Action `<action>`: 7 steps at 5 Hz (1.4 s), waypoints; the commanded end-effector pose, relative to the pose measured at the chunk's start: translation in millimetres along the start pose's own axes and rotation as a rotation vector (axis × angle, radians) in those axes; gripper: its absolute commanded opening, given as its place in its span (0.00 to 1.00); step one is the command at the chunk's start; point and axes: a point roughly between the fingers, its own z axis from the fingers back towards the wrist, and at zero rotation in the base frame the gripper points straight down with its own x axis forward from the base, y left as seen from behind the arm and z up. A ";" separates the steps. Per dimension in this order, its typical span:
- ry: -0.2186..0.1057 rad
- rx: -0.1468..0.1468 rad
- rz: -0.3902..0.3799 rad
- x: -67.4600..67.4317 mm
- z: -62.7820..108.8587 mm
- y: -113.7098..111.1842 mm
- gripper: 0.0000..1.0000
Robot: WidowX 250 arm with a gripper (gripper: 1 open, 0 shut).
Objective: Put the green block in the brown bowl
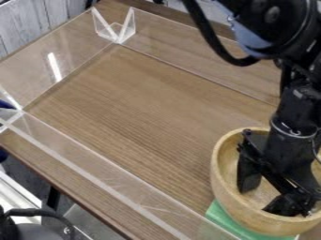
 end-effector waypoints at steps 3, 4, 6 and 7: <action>0.015 -0.005 -0.003 -0.1 -13.7 2.4 1.00; 0.021 -0.007 -0.002 0.3 -17.9 3.6 1.00; 0.033 -0.012 0.002 0.4 -25.8 5.9 1.00; 0.039 -0.014 0.005 0.5 -29.2 7.4 1.00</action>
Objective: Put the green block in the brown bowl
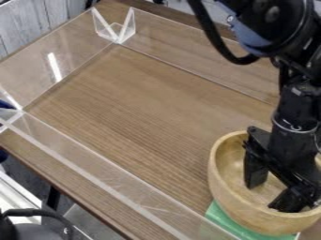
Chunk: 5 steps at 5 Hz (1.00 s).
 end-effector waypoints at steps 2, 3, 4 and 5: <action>0.082 0.003 -0.003 -11.1 -24.3 6.3 1.00; 0.070 0.007 0.003 -11.8 -19.3 7.0 1.00; 0.059 0.012 0.009 -12.5 -14.4 7.6 1.00; 0.047 0.016 0.015 -13.3 -9.6 8.2 1.00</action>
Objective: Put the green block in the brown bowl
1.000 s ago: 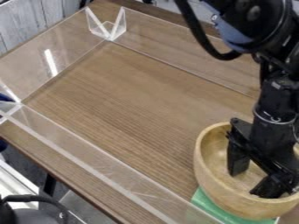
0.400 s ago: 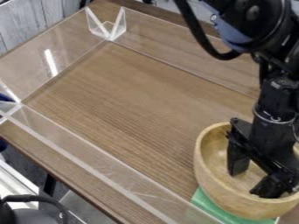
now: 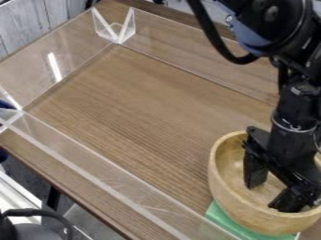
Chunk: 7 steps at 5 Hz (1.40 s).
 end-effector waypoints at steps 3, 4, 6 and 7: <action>0.020 0.026 0.016 -15.0 2.4 7.2 1.00; 0.012 0.030 0.018 -15.1 5.5 7.9 1.00; -0.016 0.043 0.024 -14.8 15.5 8.7 1.00; -0.029 0.049 0.026 -14.3 19.5 9.1 1.00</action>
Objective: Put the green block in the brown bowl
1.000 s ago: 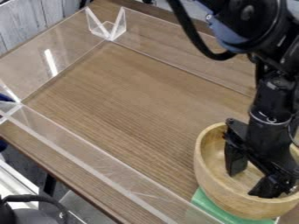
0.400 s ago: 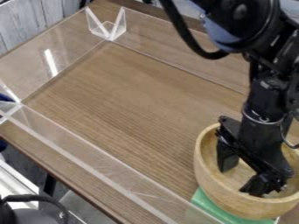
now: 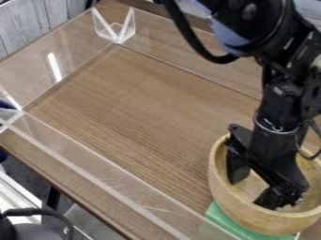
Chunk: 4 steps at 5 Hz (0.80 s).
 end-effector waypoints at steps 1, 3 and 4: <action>-0.034 0.013 -0.011 0.0 11.9 -0.6 1.00; -0.065 0.026 -0.008 0.9 20.9 0.2 1.00; -0.077 0.032 -0.007 2.1 23.6 0.8 1.00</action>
